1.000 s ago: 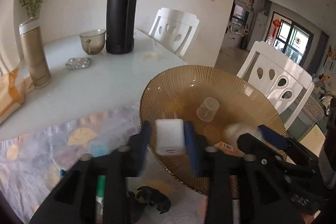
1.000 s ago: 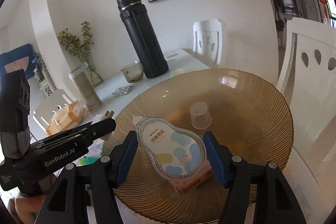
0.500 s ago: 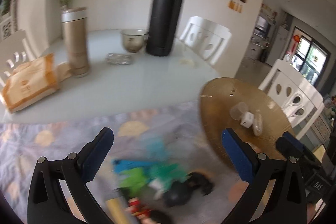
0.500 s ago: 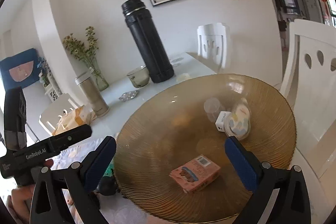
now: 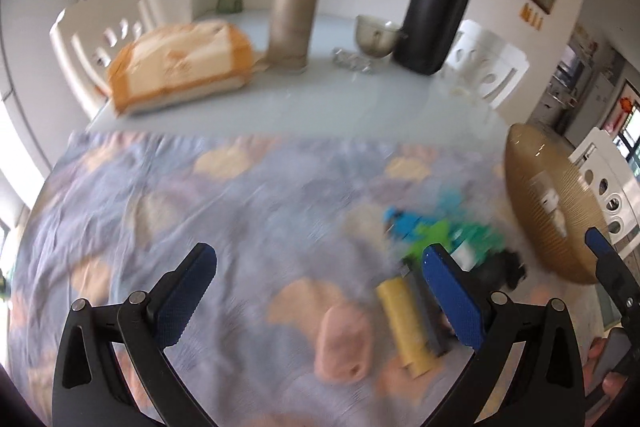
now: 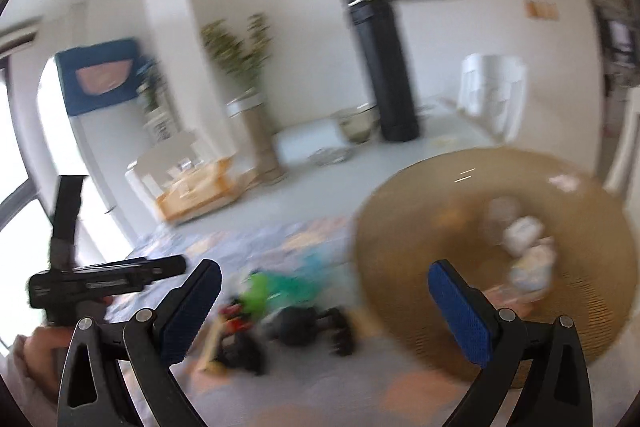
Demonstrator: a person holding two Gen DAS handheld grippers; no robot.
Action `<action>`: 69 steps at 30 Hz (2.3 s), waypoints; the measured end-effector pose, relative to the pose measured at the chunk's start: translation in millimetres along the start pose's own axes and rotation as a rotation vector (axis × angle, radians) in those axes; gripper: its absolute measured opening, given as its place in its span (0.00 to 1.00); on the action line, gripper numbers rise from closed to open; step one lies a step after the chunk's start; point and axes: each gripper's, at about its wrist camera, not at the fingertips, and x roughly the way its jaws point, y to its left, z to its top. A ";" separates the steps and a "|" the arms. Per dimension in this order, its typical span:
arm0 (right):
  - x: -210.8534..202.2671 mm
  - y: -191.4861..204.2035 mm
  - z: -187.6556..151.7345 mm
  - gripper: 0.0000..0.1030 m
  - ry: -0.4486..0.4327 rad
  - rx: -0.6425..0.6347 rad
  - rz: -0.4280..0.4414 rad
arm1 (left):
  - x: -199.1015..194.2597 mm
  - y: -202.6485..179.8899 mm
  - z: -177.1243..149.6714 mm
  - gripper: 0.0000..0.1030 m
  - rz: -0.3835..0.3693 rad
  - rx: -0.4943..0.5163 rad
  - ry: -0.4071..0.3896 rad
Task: Organize rigid objects
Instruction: 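Move both grippers back toward the pink case and toy figures, then grasp the pink case with the left gripper while the right gripper grasps the black-haired figure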
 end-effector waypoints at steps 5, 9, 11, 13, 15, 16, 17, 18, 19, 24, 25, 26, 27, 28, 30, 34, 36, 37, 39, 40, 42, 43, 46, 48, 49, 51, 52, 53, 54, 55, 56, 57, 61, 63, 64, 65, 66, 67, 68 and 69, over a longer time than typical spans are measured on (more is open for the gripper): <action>28.6 28.3 -16.6 1.00 0.121 -0.057 0.093 | 7.3 17.8 -26.8 0.99 -0.026 -0.050 0.062; 52.3 33.0 -29.2 1.00 0.214 -0.023 0.164 | 7.5 19.8 -43.6 0.99 -0.045 -0.057 0.072; 60.6 32.6 -34.2 0.99 0.237 -0.022 0.155 | 7.4 12.7 -48.7 0.99 -0.003 -0.011 0.066; 68.0 31.9 -37.5 0.97 0.252 -0.036 0.129 | 8.6 9.1 -54.5 0.99 0.034 0.013 0.064; 77.7 29.6 -43.3 0.92 0.279 -0.041 0.102 | 11.5 4.1 -58.0 1.00 0.076 0.043 0.058; 80.2 27.5 -45.2 0.87 0.296 -0.037 0.095 | 13.2 0.9 -58.8 1.00 0.096 0.064 0.066; 82.0 25.3 -45.5 0.82 0.313 -0.026 0.096 | 13.7 -2.8 -58.5 1.00 0.105 0.083 0.066; 85.4 21.8 -45.9 0.82 0.322 -0.008 0.100 | 15.5 -5.8 -58.8 1.00 0.121 0.100 0.075; 83.8 18.4 -45.9 0.81 0.322 0.009 0.101 | 17.2 -7.5 -58.7 1.00 0.139 0.112 0.082; 85.1 8.4 -45.3 0.77 0.323 0.058 0.088 | 17.4 -7.0 -59.3 1.00 0.148 0.117 0.086; 84.8 10.4 -45.3 0.77 0.326 0.047 0.080 | 17.4 -7.2 -59.3 1.00 0.147 0.117 0.086; 85.9 13.9 -45.3 0.77 0.330 0.030 0.065 | 17.4 -7.2 -59.3 1.00 0.147 0.117 0.086; 87.6 18.5 -45.5 0.77 0.337 0.003 0.043 | 17.4 -7.1 -59.2 1.00 0.148 0.116 0.086; 89.0 22.9 -45.8 0.77 0.344 -0.021 0.021 | 18.0 -7.7 -59.0 1.00 0.149 0.115 0.086; 91.1 29.2 -47.1 0.77 0.353 -0.057 -0.012 | 18.0 -8.6 -59.1 1.00 0.153 0.112 0.085; 92.8 30.5 -47.2 0.72 0.356 -0.077 -0.053 | 17.9 -8.9 -58.9 1.00 0.155 0.112 0.085; 92.9 33.3 -47.2 0.67 0.355 -0.093 -0.049 | 17.9 -9.0 -58.8 1.00 0.155 0.112 0.085; 92.7 34.4 -47.2 0.55 0.357 -0.100 -0.032 | 17.9 -9.0 -58.8 1.00 0.155 0.112 0.085; 95.1 39.8 -49.1 0.31 0.369 -0.123 -0.005 | 17.9 -9.1 -58.8 1.00 0.155 0.112 0.085; 95.1 42.2 -49.4 0.31 0.367 -0.133 -0.014 | 17.9 -9.2 -58.7 1.00 0.155 0.112 0.085; 94.7 42.6 -50.0 0.31 0.366 -0.139 -0.017 | 18.0 -9.2 -58.7 1.00 0.155 0.112 0.085; 94.4 41.2 -50.0 0.31 0.366 -0.129 -0.006 | 18.0 -9.2 -58.7 1.00 0.155 0.112 0.085; 94.3 36.1 -49.4 0.31 0.366 -0.092 0.042 | 18.0 -9.1 -58.6 1.00 0.155 0.112 0.085; 95.0 34.9 -49.0 0.31 0.364 -0.068 0.066 | 17.9 -9.2 -58.7 1.00 0.155 0.112 0.086; 96.4 32.5 -48.7 0.31 0.366 -0.047 0.080 | 17.9 -9.3 -58.7 1.00 0.155 0.112 0.085; 97.6 28.8 -48.1 0.32 0.362 -0.008 0.101 | 18.1 -10.4 -58.6 0.98 0.142 0.119 0.085; 97.9 26.6 -47.9 0.32 0.360 0.011 0.114 | 17.3 -13.5 -59.1 0.94 0.128 0.135 0.081; 98.0 25.7 -48.0 0.32 0.359 0.022 0.123 | 14.9 -17.9 -59.7 0.69 0.089 0.157 0.072; 98.1 24.6 -48.0 0.32 0.358 0.031 0.131 | 11.1 -24.9 -60.8 0.38 0.054 0.193 0.053; 98.0 24.7 -47.7 0.32 0.358 0.034 0.135 | 9.8 -31.7 -62.1 0.32 0.034 0.231 0.047; 98.0 25.2 -47.7 0.32 0.358 0.033 0.139 | 9.4 -38.1 -63.3 0.31 0.028 0.266 0.047; 97.9 26.3 -47.9 0.32 0.358 0.029 0.140 | 8.8 -39.2 -62.9 0.31 0.031 0.270 0.045; 92.7 33.1 -46.9 0.32 0.335 -0.002 0.167 | 6.1 -25.9 -59.1 0.31 -0.010 0.207 0.042; 89.8 36.6 -46.7 0.32 0.322 -0.021 0.175 | 5.1 -20.3 -58.4 0.31 -0.013 0.177 0.039; 89.0 38.4 -46.7 0.32 0.318 -0.029 0.177 | 4.8 -18.9 -58.4 0.31 -0.017 0.171 0.039; 88.8 39.8 -46.9 0.32 0.317 -0.035 0.178 | 4.3 -17.9 -57.9 0.31 -0.020 0.168 0.038; 88.7 40.2 -46.9 0.32 0.316 -0.037 0.179 | 4.7 -21.1 -59.7 0.31 -0.017 0.169 0.036; 88.3 40.1 -46.8 0.32 0.313 -0.036 0.180 | 4.6 -21.9 -60.7 0.31 -0.015 0.173 0.034; 87.8 39.7 -46.6 0.32 0.310 -0.034 0.186 | 4.4 -23.9 -61.0 0.31 -0.016 0.179 0.031; 87.6 38.9 -46.4 0.32 0.307 -0.030 0.190 | 3.9 -25.8 -61.5 0.31 -0.018 0.187 0.027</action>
